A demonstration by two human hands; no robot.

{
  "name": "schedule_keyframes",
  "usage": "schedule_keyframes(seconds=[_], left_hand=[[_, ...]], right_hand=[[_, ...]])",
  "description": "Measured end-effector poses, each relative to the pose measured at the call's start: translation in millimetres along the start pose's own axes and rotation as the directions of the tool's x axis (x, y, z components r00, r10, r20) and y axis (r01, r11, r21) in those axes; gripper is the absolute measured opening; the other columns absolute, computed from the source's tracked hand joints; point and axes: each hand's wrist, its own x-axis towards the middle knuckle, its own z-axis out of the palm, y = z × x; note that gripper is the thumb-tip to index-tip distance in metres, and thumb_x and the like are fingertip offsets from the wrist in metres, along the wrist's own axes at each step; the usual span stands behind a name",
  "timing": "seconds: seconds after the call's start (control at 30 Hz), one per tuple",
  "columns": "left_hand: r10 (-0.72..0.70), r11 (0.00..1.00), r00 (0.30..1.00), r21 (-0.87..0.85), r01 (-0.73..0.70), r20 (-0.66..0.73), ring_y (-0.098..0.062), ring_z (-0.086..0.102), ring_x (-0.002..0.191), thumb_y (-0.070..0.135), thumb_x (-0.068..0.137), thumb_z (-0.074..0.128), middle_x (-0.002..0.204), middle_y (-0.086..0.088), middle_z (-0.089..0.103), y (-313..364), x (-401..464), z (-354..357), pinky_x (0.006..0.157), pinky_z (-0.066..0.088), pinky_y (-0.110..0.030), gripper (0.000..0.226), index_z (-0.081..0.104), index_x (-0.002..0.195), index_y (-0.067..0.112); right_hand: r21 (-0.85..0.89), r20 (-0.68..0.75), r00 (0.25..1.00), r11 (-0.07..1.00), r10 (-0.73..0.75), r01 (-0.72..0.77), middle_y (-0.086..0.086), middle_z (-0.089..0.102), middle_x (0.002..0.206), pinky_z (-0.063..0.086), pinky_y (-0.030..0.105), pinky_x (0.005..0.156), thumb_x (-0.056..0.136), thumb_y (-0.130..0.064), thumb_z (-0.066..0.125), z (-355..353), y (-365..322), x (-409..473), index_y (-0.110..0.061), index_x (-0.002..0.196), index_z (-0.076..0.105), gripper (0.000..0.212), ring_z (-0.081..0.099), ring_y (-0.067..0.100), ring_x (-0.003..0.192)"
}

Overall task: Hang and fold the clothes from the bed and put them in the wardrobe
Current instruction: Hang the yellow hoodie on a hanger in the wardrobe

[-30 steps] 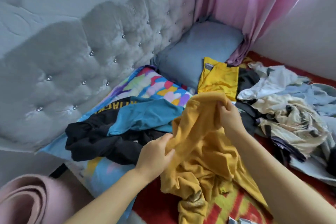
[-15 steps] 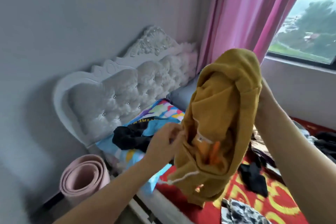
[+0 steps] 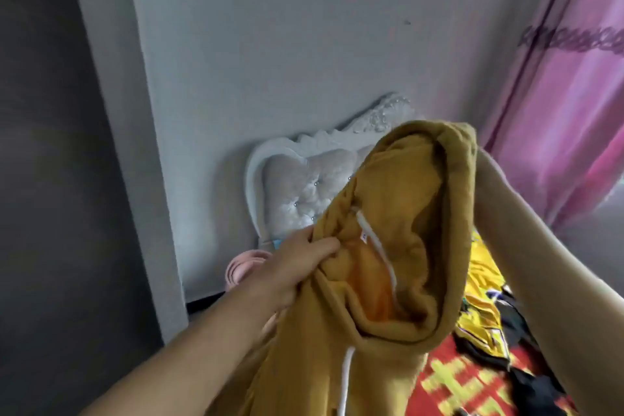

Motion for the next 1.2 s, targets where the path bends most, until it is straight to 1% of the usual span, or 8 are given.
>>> schedule_keyframes(seconds=[0.1, 0.27, 0.4, 0.47, 0.63, 0.87, 1.07, 1.2], left_hand=[[-0.085, 0.986, 0.989, -0.153, 0.066, -0.122, -0.019, 0.061, 0.066, 0.012, 0.071, 0.067, 0.073, -0.009, 0.063, -4, -53, -42, 0.061, 0.053, -0.024, 0.011, 0.067, 0.082, 0.013], [-0.157, 0.967, 0.941, -0.239, 0.086, -0.299, -0.014, 0.055, 0.049, 0.001, 0.086, 0.053, 0.057, -0.005, 0.055, -19, -122, -105, 0.048, 0.048, -0.019, 0.017, 0.059, 0.073, 0.011], [-0.153, 0.965, 0.9, -0.258, 0.047, -0.408, -0.019, 0.049, 0.063, 0.005, 0.08, 0.055, 0.072, -0.008, 0.048, -27, -167, -161, 0.061, 0.042, -0.027, 0.012, 0.058, 0.083, 0.016], [-0.115, 0.971, 0.895, -0.238, 0.01, -0.432, -0.023, 0.049, 0.074, 0.013, 0.068, 0.06, 0.083, -0.008, 0.048, -27, -193, -196, 0.068, 0.042, -0.03, 0.023, 0.057, 0.09, 0.017], [-0.005, 0.998, 0.838, -0.061, -0.034, -0.546, -0.012, 0.047, 0.059, 0.018, 0.054, 0.057, 0.059, 0.003, 0.047, -20, -264, -307, 0.053, 0.04, -0.021, 0.013, 0.053, 0.065, 0.019], [0.316, 0.827, 0.452, 0.476, 0.3, -0.834, -0.019, 0.054, 0.066, 0.039, 0.072, 0.052, 0.065, 0.002, 0.055, -40, -346, -435, 0.057, 0.038, -0.032, 0.018, 0.05, 0.066, 0.021], [0.31, 0.213, 0.722, 0.785, 0.581, -0.618, -0.026, 0.029, 0.134, 0.05, 0.078, 0.051, 0.146, -0.005, 0.025, -38, -300, -471, 0.104, 0.035, -0.042, 0.086, 0.008, 0.149, 0.023], [-0.008, 0.517, 0.889, 0.759, 0.396, -0.459, -0.022, 0.051, 0.122, 0.049, 0.08, 0.057, 0.136, -0.001, 0.051, -44, -227, -482, 0.102, 0.043, -0.042, 0.065, 0.038, 0.139, 0.03]], right_hand=[[-0.365, 0.013, 0.992, 0.924, 0.126, -0.113, 0.002, 0.056, 0.065, 0.046, 0.027, 0.053, 0.098, -0.007, 0.041, -7, 62, -13, -0.014, 0.083, 0.053, 0.02, 0.052, 0.009, 0.059], [-0.806, 0.387, 0.909, 0.536, 0.155, 0.252, 0.017, 0.062, 0.108, 0.046, 0.03, 0.077, 0.095, -0.004, 0.05, 40, 141, -82, -0.004, 0.119, 0.058, 0.025, 0.064, 0.019, 0.087], [-0.674, 0.64, 0.368, 0.262, 0.674, 0.691, 0.008, 0.064, 0.097, 0.046, 0.028, 0.083, 0.095, -0.037, 0.046, 119, 199, -173, -0.014, 0.099, 0.065, 0.03, 0.056, 0.02, 0.089], [-0.585, 0.601, 0.267, 0.187, 0.753, 0.789, 0.002, 0.059, 0.088, 0.042, 0.016, 0.073, 0.097, -0.04, 0.045, 156, 242, -207, -0.021, 0.084, 0.055, 0.025, 0.052, 0.017, 0.084], [-0.67, 0.706, 0.488, 0.259, 0.514, 0.696, -0.001, 0.066, 0.099, 0.044, 0.02, 0.071, 0.094, -0.027, 0.05, 256, 319, -243, -0.019, 0.1, 0.063, 0.017, 0.063, 0.017, 0.091], [-0.655, 0.745, 0.63, 0.417, 0.22, 0.63, -0.011, 0.067, 0.072, 0.047, 0.018, 0.054, 0.08, -0.024, 0.061, 365, 273, -241, -0.03, 0.074, 0.068, 0.011, 0.063, 0.006, 0.069], [-0.444, 0.89, 0.439, 0.448, 0.121, 0.776, -0.021, 0.069, 0.083, 0.053, 0.011, 0.066, 0.088, -0.019, 0.061, 411, 220, -255, -0.036, 0.091, 0.072, 0.02, 0.065, -0.004, 0.079], [-0.391, 0.916, 0.393, 0.406, 0.084, 0.826, -0.019, 0.069, 0.09, 0.054, 0.014, 0.074, 0.087, -0.015, 0.061, 439, 212, -243, -0.034, 0.097, 0.072, 0.024, 0.064, -0.004, 0.085]])
